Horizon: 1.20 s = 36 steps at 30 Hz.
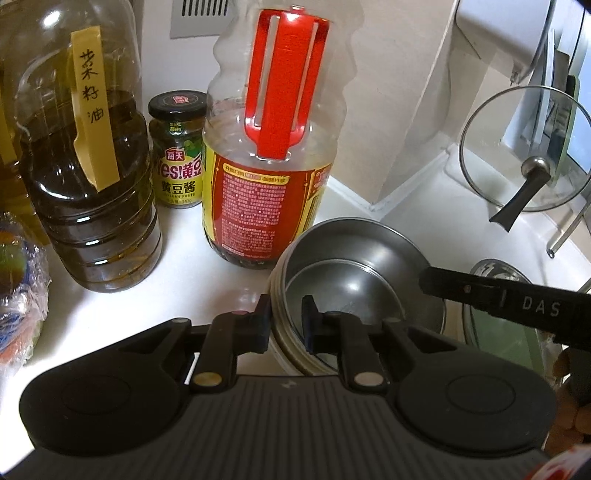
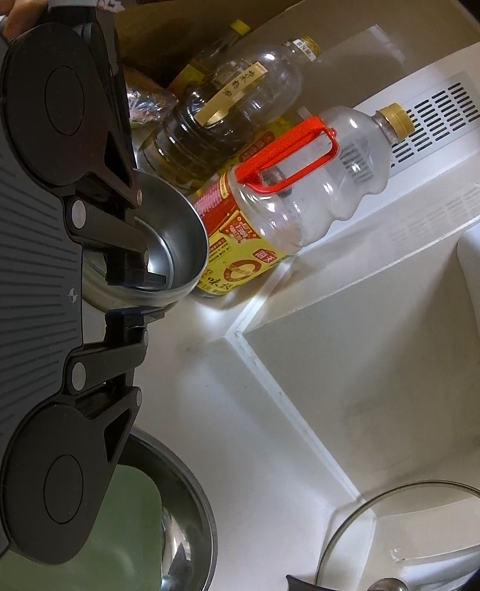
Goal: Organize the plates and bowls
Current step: 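Lift the bowl stack with both grippers and carry it toward the steel bowl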
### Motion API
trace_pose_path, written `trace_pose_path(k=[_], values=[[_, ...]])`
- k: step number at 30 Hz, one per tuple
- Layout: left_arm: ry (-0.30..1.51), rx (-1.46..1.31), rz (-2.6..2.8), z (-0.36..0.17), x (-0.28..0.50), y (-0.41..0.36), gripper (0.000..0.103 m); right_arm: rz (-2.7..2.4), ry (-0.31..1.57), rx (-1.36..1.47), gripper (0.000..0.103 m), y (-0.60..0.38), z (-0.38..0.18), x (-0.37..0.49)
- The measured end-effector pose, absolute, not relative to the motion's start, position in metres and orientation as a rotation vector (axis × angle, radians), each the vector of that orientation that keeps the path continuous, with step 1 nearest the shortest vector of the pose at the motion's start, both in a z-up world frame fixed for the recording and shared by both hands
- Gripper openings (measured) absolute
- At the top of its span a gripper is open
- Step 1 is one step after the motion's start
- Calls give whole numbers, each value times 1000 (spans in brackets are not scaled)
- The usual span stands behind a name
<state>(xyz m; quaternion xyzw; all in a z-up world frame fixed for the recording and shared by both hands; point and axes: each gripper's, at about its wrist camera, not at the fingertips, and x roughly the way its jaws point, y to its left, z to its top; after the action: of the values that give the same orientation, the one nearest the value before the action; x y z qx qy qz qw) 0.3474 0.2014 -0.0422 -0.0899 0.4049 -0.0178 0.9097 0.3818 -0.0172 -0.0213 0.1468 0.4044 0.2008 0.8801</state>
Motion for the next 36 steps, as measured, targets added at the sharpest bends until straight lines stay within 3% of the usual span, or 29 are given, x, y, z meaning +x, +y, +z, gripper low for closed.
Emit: trace_pose_path(k=[5, 6, 8, 9, 18, 20, 23, 36], values=[[825, -200, -19, -37, 347, 204, 16, 412, 868, 354, 15, -22, -24, 387], [816, -190, -10, -35, 346, 203, 20, 407, 869, 355, 19, -23, -24, 388], [810, -174, 3, -33, 346, 203, 28, 388, 867, 330, 45, -22, -23, 389], [815, -174, 4, -35, 348, 204, 30, 381, 864, 325, 46, -22, -24, 389], [890, -226, -25, -53, 367, 205, 30, 370, 956, 356, 45, -14, -51, 407], [896, -236, -33, -55, 369, 205, 29, 375, 956, 356, 34, -13, -52, 408], [893, -234, -31, -56, 368, 205, 29, 378, 968, 360, 31, -10, -53, 409], [915, -252, -70, -54, 338, 202, 25, 370, 1004, 334, 28, -16, -50, 389]])
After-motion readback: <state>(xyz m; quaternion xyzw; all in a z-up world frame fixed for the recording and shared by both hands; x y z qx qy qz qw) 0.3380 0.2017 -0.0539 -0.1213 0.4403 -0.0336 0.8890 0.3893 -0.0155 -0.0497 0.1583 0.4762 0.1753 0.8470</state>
